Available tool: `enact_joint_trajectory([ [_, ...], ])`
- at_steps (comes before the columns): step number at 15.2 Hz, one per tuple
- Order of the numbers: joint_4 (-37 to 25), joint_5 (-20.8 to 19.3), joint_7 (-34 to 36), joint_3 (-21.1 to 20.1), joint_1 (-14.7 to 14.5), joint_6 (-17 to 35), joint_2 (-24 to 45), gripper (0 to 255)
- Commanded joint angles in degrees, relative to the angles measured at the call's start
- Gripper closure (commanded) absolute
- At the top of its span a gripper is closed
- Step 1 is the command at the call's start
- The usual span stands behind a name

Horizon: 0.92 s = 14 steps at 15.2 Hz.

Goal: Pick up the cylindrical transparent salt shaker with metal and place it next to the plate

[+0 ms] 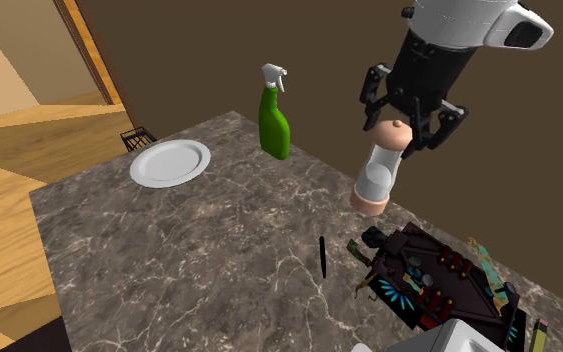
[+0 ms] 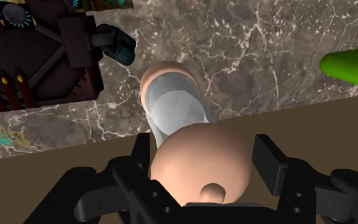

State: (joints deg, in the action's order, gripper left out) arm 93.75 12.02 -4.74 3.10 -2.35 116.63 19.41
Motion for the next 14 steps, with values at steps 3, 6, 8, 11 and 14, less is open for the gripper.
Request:
enact_joint_trajectory([
  [3, -2.14, -0.29, 0.56, 0.07, 0.02, -2.89, -0.78, 255],
  [6, -3.89, -0.47, 0.94, 0.12, 0.05, -4.99, -1.16, 255],
  [8, -5.15, -0.58, 1.19, 0.15, 0.07, -6.42, -1.36, 255],
  [11, -7.16, -0.72, 1.57, 0.19, 0.12, -8.61, -1.55, 255],
  [14, -9.36, -0.84, 1.94, 0.22, 0.18, -10.85, -1.62, 255],
])
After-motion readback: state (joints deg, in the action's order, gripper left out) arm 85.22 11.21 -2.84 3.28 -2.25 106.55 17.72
